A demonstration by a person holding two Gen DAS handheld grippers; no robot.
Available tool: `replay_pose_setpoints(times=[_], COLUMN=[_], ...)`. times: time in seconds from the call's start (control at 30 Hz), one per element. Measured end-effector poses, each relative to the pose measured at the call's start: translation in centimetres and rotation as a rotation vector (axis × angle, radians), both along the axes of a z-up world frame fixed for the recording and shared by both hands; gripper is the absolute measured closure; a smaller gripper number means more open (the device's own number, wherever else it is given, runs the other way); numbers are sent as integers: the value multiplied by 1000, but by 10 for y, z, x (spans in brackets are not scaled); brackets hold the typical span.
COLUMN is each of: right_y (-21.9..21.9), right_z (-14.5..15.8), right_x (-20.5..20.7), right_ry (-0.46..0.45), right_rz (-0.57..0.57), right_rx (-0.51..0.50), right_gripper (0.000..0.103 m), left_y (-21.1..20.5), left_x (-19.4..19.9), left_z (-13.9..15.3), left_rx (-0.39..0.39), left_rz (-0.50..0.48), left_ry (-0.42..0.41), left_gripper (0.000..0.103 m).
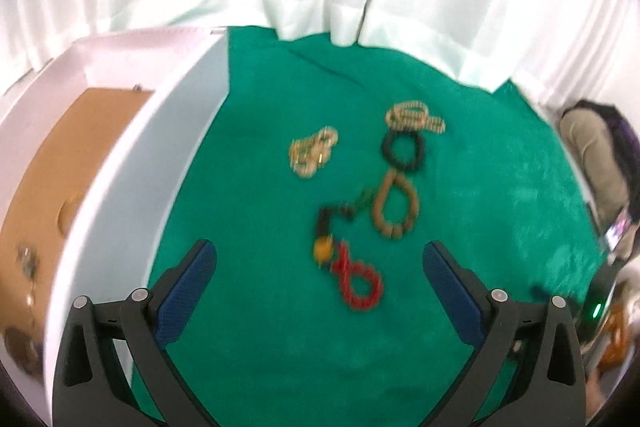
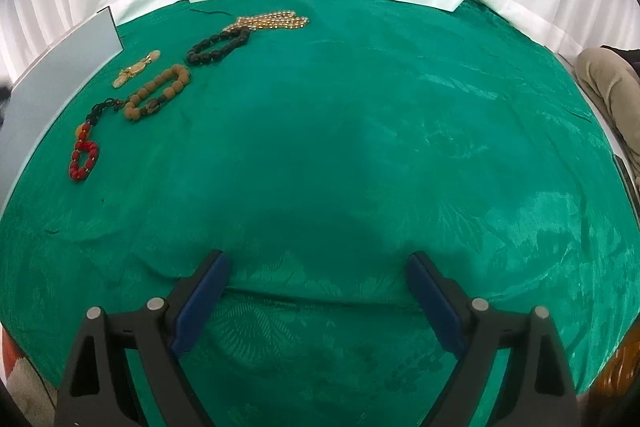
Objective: Organize jewelry
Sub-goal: 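Lower the left tool onto the gold coin pendant and close it, then lift the gold pendant with the left tool while the right tool grasps the black cord with green bead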
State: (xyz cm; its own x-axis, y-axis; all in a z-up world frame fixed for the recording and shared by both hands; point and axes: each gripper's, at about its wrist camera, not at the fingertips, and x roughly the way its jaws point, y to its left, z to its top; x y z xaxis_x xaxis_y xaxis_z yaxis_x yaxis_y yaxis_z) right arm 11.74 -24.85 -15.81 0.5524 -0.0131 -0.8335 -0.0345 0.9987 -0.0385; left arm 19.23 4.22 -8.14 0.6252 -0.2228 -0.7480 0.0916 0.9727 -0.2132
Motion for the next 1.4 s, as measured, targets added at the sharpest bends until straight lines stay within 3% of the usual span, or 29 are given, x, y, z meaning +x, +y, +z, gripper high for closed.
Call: replay_pose_setpoints(times=[0.13,0.27,0.43,0.7,0.77,0.83,0.87,0.9,1.27,1.4], right_y=[0,0,0,0,0,0,0,0,-1,-1], right_z=[0,0,0,0,-1,0,0,0,-1,-1], right_x=[0,0,0,0,0,0,0,0,-2,-2], right_ry=[-3,-7,-7,-8,-10,-13,-15,-18,-29,-29], right_rz=[4,4,4,2,1,1,1,1,3,4], right_rx=[1,1,1,1,1,1,1,0,1,1], right_gripper=[10,10,10,10,10,10,10,10,9,9], left_y=[-2,-15,-22,-37,-39,-43,-44,-43,-11,-1], left_x=[51,93,146,179,177,172,169,168,128,109], left_z=[-1,-19,-43,-78,-85,-82,-78,-76,1,30], left_rx=[-6,25,71,169,193,233,221,211,-29,-75], left_rz=[-15,-73,-76,-113,-117,-131,-150,-155,-125,-111], left_ry=[44,93,175,253,256,205,194,204,99,56], left_gripper=[0,1,7,11,19,42,73,80,81,81])
